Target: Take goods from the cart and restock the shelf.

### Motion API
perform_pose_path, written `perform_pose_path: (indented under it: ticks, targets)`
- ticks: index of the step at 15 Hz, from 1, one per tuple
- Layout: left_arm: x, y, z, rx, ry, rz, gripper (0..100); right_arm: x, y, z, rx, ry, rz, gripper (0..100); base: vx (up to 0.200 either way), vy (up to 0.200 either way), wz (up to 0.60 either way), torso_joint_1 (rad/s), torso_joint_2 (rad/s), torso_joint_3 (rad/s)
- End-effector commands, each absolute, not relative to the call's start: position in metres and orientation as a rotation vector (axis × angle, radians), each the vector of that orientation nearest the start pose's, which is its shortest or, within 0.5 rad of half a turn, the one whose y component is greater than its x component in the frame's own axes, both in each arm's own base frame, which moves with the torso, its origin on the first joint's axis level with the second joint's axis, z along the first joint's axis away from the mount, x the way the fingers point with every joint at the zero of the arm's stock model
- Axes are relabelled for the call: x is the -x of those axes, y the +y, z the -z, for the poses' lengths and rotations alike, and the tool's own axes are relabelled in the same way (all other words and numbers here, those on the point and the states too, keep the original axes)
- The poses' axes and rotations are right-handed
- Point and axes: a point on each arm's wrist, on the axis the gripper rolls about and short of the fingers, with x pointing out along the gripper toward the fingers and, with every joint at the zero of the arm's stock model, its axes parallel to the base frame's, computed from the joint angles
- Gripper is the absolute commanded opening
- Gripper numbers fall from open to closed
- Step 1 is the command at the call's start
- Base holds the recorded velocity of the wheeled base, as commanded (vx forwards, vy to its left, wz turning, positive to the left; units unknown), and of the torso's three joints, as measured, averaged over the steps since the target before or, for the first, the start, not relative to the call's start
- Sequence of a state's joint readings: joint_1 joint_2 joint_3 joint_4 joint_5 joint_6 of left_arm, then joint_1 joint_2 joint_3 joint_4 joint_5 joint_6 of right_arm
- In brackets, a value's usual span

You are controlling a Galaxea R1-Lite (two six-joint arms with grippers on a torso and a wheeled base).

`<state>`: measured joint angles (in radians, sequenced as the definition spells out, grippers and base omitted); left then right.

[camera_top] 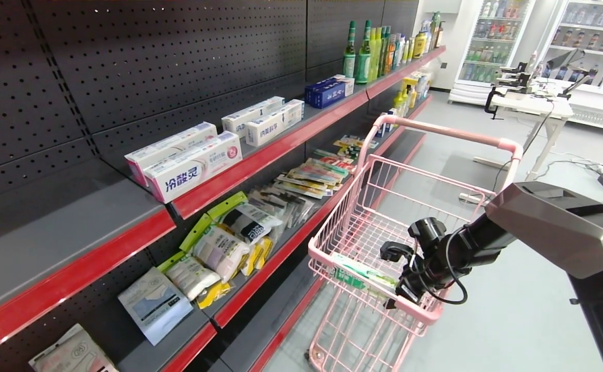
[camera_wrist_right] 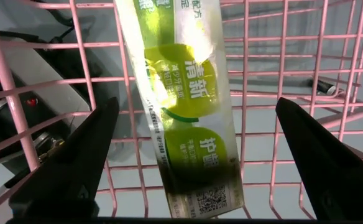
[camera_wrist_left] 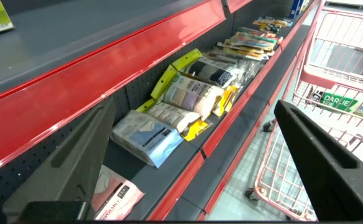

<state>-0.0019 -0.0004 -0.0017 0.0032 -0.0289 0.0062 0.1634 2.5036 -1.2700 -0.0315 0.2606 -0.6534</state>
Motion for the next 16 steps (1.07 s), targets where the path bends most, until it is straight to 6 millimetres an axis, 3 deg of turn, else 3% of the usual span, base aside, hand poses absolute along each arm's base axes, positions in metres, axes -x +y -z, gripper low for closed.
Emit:
perform_pose_path:
  ticks: [1,12,13,16]
  targets:
    - [0.0229,-0.0006,-0.0756,-0.006,0.001,0.031,100,-0.4009,0.0710,0.0558,0.505,1.036,-0.747,100,0.000,0.000,0.00,0.000,0.00,0.000]
    - [0.0229,-0.0006,-0.0756,-0.006,0.001,0.031,100,-0.3991,0.0688,0.0602,0.518,1.044,-0.754,100,0.000,0.000,0.00,0.000,0.00,0.000]
    - [0.0229,-0.0006,-0.0757,-0.006,0.000,0.031,100,-0.3990,0.0694,0.0602,0.518,1.043,-0.757,0,0.000,0.000,0.00,0.000,0.00,0.000]
    - [0.0229,-0.0006,-0.0757,-0.008,0.000,0.031,100,-0.3986,0.0713,0.0598,0.512,1.042,-0.758,0,0.000,0.000,0.00,0.000,0.00,0.000]
